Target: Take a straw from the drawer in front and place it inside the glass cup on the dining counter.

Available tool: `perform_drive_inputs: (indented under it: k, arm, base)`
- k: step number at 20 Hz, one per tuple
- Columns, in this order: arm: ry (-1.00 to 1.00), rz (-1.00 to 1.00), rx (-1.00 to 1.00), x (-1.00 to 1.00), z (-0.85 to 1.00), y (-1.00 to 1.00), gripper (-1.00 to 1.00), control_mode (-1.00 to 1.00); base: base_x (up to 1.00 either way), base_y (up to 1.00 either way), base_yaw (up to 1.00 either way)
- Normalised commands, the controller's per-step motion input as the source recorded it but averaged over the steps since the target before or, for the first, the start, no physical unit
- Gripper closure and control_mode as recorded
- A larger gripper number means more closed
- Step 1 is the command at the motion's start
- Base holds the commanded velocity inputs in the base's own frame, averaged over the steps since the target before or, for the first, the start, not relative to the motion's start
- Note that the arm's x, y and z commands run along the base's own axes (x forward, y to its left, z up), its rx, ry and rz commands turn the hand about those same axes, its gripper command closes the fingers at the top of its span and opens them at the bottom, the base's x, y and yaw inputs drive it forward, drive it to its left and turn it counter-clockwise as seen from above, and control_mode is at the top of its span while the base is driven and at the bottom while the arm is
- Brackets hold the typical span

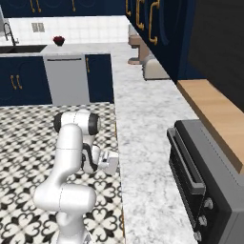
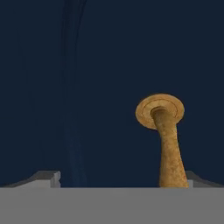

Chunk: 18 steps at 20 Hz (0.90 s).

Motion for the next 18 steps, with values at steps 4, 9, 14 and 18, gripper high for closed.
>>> perform_drive_inputs:
  k: [4,9,14,18]
  arm:
    - [0.03,0.08,0.03,-0.01,-0.06,0.14,1.00,-1.00]
    - [0.00,0.09,0.02,-0.33,-0.01,0.67,1.00,-1.00]
    - [0.01,0.12,0.06,-0.52,0.00,0.97,1.00,-1.00]
    - [0.09,0.13,0.13,-0.51,0.00,1.00,1.00,-1.00]
  base:
    - [0.00,0.00,0.00]
    - [0.00,0.00,0.00]
    - [0.00,0.00,0.00]
    - [0.00,0.00,0.00]
